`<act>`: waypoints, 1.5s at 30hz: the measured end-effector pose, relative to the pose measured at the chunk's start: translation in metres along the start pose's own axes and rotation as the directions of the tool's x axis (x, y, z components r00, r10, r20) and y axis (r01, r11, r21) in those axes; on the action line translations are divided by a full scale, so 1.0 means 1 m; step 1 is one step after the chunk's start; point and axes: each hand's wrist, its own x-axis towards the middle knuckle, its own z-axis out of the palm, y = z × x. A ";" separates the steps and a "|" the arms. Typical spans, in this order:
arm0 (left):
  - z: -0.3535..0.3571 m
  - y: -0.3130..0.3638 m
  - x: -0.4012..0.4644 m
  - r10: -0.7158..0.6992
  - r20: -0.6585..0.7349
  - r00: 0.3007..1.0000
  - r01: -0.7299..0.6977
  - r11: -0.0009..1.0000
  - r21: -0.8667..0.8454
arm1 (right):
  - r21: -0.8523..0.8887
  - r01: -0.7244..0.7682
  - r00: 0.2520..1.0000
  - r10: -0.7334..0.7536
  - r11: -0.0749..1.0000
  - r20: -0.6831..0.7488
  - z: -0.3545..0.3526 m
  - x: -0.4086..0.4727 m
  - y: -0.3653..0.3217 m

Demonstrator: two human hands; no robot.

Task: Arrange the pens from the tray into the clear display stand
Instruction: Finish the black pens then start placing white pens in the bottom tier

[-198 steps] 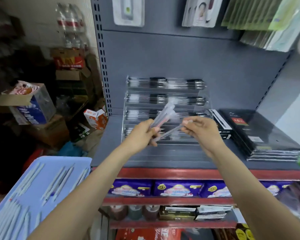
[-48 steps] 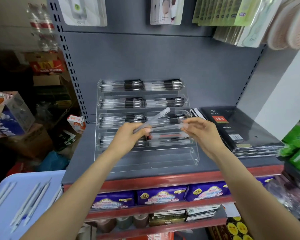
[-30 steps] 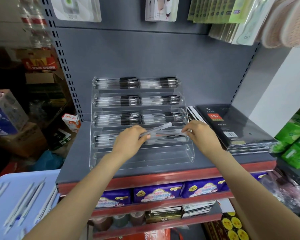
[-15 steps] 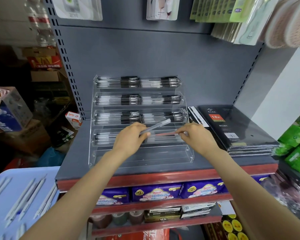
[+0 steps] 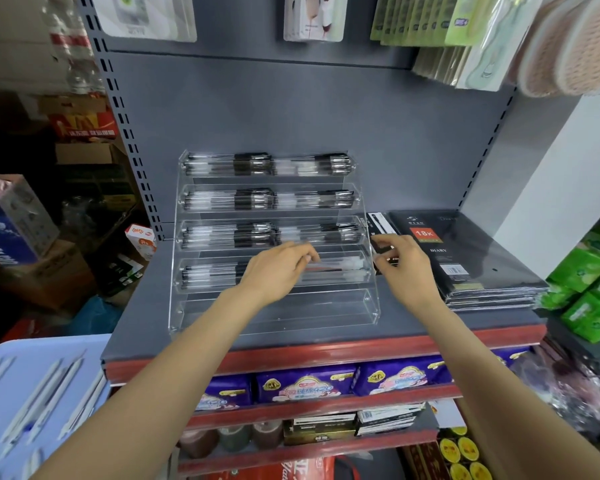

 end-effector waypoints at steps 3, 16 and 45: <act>0.007 0.004 0.007 0.009 0.012 1.000 -0.009 1.000 0.004 | -0.029 0.095 0.994 -0.093 0.995 0.056 0.002 -0.001 0.001; 0.015 -0.020 -0.028 0.163 -0.161 0.973 -0.138 0.978 0.156 | -0.328 0.209 0.947 -0.106 0.921 0.304 0.009 -0.009 0.002; 0.003 -0.007 -0.024 0.037 -0.124 0.992 -0.027 0.997 0.077 | -0.468 0.233 0.961 -0.130 0.852 0.243 0.007 -0.014 -0.012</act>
